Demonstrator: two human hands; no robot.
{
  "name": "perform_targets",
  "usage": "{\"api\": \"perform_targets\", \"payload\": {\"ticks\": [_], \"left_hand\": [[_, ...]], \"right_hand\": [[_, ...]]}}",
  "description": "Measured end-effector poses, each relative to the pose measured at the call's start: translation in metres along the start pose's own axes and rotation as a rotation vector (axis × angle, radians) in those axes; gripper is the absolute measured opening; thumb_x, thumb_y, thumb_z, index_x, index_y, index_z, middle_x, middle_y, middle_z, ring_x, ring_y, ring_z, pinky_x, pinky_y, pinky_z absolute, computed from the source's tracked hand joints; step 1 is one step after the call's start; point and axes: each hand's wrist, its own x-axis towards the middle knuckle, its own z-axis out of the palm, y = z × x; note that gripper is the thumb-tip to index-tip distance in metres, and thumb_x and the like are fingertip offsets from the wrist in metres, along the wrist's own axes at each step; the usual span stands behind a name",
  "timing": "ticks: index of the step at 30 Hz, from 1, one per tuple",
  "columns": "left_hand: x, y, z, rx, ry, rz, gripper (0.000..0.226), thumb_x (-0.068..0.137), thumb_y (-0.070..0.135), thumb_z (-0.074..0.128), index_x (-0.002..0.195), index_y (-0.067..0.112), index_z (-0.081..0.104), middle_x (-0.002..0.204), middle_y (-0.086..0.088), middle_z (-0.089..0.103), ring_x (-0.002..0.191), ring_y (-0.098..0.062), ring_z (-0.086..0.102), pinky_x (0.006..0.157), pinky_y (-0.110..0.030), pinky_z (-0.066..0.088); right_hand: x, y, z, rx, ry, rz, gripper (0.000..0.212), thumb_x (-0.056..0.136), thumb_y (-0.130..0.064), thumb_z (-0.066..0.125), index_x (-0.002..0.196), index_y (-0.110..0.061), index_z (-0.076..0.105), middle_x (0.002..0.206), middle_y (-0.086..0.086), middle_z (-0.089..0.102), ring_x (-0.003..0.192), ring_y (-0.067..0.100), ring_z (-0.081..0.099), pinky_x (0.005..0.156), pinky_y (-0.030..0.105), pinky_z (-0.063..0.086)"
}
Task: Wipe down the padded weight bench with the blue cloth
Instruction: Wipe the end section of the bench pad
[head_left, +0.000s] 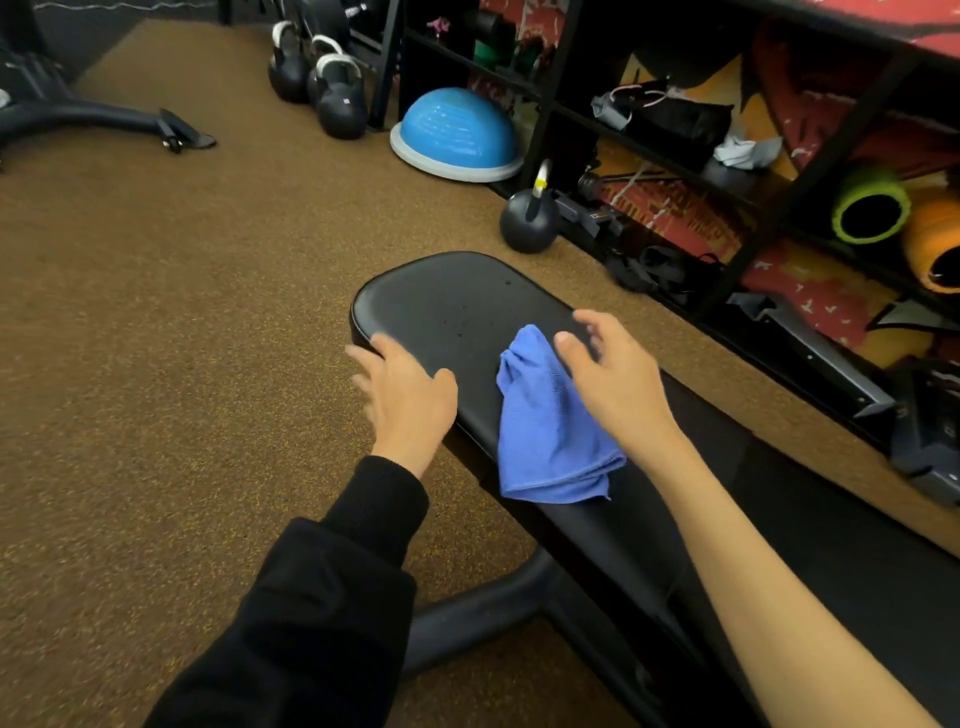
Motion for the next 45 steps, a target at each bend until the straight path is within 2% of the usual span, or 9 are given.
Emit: {"api": "perform_targets", "payload": {"ticks": [2, 9, 14, 19, 24, 28, 32, 39, 45], "left_hand": [[-0.016, 0.014, 0.002, 0.216, 0.125, 0.226, 0.075, 0.095, 0.021, 0.051, 0.151, 0.006, 0.003, 0.155, -0.029, -0.007, 0.144, -0.043, 0.002, 0.117, -0.051, 0.014], [-0.079, 0.042, 0.070, 0.308, -0.029, 0.671, 0.071, 0.099, 0.044, 0.038, 0.150, 0.001, 0.015, 0.156, -0.021, 0.018, 0.146, -0.033, 0.015, 0.117, -0.042, 0.019], [-0.066, 0.024, 0.092, 0.553, 0.065, 0.638, 0.085, 0.094, 0.052, 0.042, 0.149, -0.004, 0.011, 0.157, -0.025, 0.008, 0.146, -0.035, 0.009, 0.115, -0.043, 0.023], [-0.024, 0.042, 0.099, 0.453, 0.063, 0.648, 0.052, 0.084, 0.045, 0.056, 0.116, 0.004, 0.050, 0.118, -0.014, 0.052, 0.112, -0.031, 0.049, 0.091, -0.037, 0.038], [0.015, 0.066, 0.125, 0.460, -0.011, 0.641, 0.046, 0.081, 0.043, 0.057, 0.112, 0.010, 0.050, 0.130, -0.018, 0.045, 0.124, -0.032, 0.039, 0.098, -0.039, 0.033], [0.032, 0.078, 0.133, 0.451, -0.071, 0.715, 0.035, 0.087, 0.036, 0.053, 0.111, 0.010, 0.052, 0.103, -0.009, 0.060, 0.096, -0.029, 0.056, 0.082, -0.035, 0.038], [0.032, 0.071, 0.115, 0.491, -0.219, 0.816, 0.040, 0.094, 0.032, 0.050, 0.132, 0.018, 0.053, 0.119, -0.009, 0.058, 0.101, -0.028, 0.058, 0.087, -0.035, 0.041], [0.000, 0.015, 0.051, 0.442, -0.217, 0.937, 0.037, 0.097, 0.039, 0.048, 0.130, 0.026, 0.059, 0.135, 0.006, 0.053, 0.121, -0.012, 0.051, 0.089, -0.018, 0.036], [0.031, 0.034, 0.081, 0.581, -0.128, 0.933, 0.037, 0.097, 0.035, 0.045, 0.128, 0.020, 0.060, 0.148, -0.009, 0.039, 0.111, -0.029, 0.057, 0.090, -0.036, 0.041]], "right_hand": [[0.006, 0.020, -0.012, -0.121, 0.102, 0.014, 0.045, 0.097, -0.033, 0.045, 0.138, -0.015, 0.042, 0.142, 0.002, 0.045, 0.132, 0.017, 0.039, 0.101, 0.025, 0.030], [-0.004, 0.081, -0.013, -0.514, 0.039, 0.163, 0.051, 0.099, -0.039, 0.030, 0.144, -0.015, 0.033, 0.152, 0.016, 0.031, 0.143, 0.031, 0.020, 0.115, 0.045, 0.016], [-0.005, 0.077, -0.013, -0.501, 0.086, 0.144, 0.050, 0.099, -0.038, 0.034, 0.143, -0.015, 0.037, 0.151, 0.015, 0.033, 0.143, 0.030, 0.022, 0.116, 0.043, 0.016], [-0.002, 0.079, -0.012, -0.486, 0.114, 0.139, 0.049, 0.097, -0.037, 0.036, 0.141, -0.015, 0.040, 0.148, 0.014, 0.037, 0.141, 0.030, 0.025, 0.116, 0.042, 0.017], [0.002, 0.085, -0.006, -0.499, 0.161, 0.118, 0.047, 0.095, -0.036, 0.038, 0.135, -0.014, 0.045, 0.142, 0.013, 0.045, 0.137, 0.031, 0.033, 0.113, 0.043, 0.022], [0.004, 0.089, -0.003, -0.491, 0.187, 0.094, 0.047, 0.092, -0.037, 0.038, 0.130, -0.013, 0.050, 0.133, 0.013, 0.053, 0.130, 0.031, 0.040, 0.111, 0.046, 0.028], [0.004, 0.090, -0.002, -0.478, 0.194, 0.089, 0.047, 0.091, -0.037, 0.037, 0.129, -0.013, 0.050, 0.130, 0.011, 0.055, 0.128, 0.030, 0.043, 0.109, 0.046, 0.030], [0.003, 0.091, -0.003, -0.501, 0.188, 0.096, 0.047, 0.093, -0.038, 0.037, 0.132, -0.013, 0.049, 0.135, 0.013, 0.051, 0.131, 0.029, 0.039, 0.111, 0.045, 0.028], [0.005, 0.093, -0.002, -0.524, 0.188, 0.098, 0.046, 0.094, -0.038, 0.036, 0.132, -0.014, 0.048, 0.136, 0.013, 0.050, 0.132, 0.029, 0.039, 0.111, 0.045, 0.027]]}}
